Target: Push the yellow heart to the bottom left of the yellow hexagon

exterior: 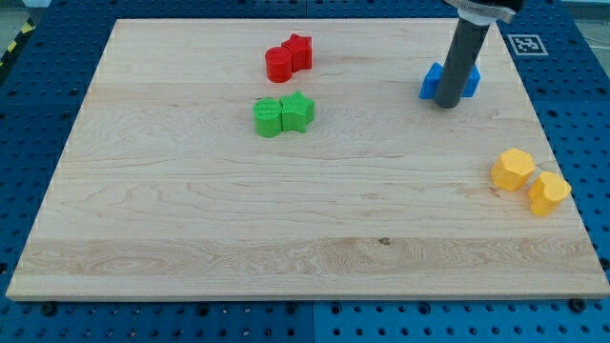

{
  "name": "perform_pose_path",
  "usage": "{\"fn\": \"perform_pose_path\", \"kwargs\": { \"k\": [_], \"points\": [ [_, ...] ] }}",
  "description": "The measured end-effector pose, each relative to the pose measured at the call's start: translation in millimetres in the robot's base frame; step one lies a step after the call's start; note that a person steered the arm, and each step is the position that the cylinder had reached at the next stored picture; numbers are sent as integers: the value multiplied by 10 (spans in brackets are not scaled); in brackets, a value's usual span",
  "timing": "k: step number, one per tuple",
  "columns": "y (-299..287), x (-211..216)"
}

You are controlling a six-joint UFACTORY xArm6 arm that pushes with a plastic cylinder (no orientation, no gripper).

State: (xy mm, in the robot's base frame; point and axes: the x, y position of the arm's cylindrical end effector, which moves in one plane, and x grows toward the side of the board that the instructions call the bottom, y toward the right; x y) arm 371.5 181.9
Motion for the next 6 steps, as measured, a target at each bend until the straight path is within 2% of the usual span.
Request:
{"fn": "perform_pose_path", "kwargs": {
  "k": [2,4,6],
  "points": [
    [403,478],
    [1277,827],
    [1501,1583]
  ]
}}
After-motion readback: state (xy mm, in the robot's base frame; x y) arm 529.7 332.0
